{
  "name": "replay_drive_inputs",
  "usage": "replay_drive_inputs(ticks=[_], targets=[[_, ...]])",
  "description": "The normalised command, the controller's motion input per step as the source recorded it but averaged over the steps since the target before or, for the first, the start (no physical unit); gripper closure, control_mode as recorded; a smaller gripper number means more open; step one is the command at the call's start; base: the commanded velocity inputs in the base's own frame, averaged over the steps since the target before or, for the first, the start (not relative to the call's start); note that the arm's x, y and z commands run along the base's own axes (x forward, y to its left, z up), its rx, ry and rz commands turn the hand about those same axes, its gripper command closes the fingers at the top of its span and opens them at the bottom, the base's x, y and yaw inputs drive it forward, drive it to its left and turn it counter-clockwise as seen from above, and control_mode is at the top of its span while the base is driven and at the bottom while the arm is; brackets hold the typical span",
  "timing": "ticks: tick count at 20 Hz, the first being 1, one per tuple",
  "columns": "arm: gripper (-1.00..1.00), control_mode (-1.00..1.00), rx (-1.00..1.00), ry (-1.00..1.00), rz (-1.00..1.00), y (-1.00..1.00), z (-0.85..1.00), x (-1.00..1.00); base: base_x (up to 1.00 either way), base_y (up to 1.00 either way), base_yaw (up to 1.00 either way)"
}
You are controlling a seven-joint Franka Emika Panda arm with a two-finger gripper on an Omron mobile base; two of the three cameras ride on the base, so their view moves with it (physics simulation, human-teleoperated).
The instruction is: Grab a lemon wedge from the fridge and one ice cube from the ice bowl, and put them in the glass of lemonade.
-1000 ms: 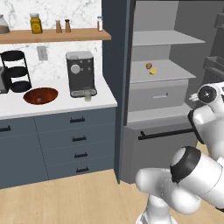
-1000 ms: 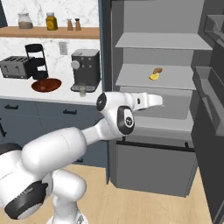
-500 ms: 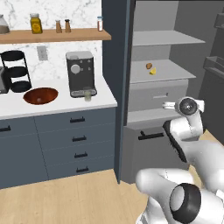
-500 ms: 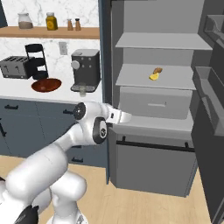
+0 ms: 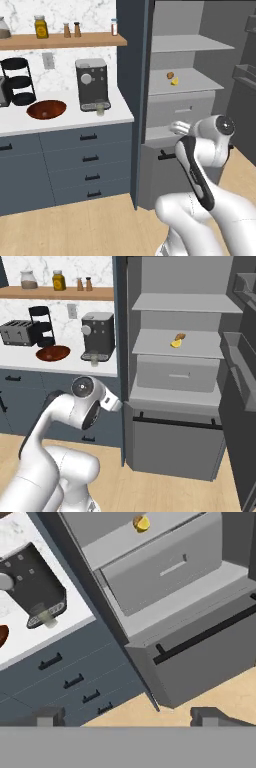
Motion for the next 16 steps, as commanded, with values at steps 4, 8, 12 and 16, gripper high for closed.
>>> replay_drive_inputs(ticks=[4,8,12,16], targets=[[-1.0,-1.0,0.06,0.05,0.13,0.36,-0.15,-0.76,0.0,0.0,0.0],[-1.0,-1.0,-0.08,0.0,0.02,0.0,-0.01,-0.75,0.0,0.0,0.0],[-1.0,-1.0,-0.11,0.0,0.0,0.08,0.0,-0.89,0.0,0.0,0.0],[-1.0,-1.0,-0.12,0.0,-0.01,0.2,0.0,-0.64,0.0,0.0,0.0]])
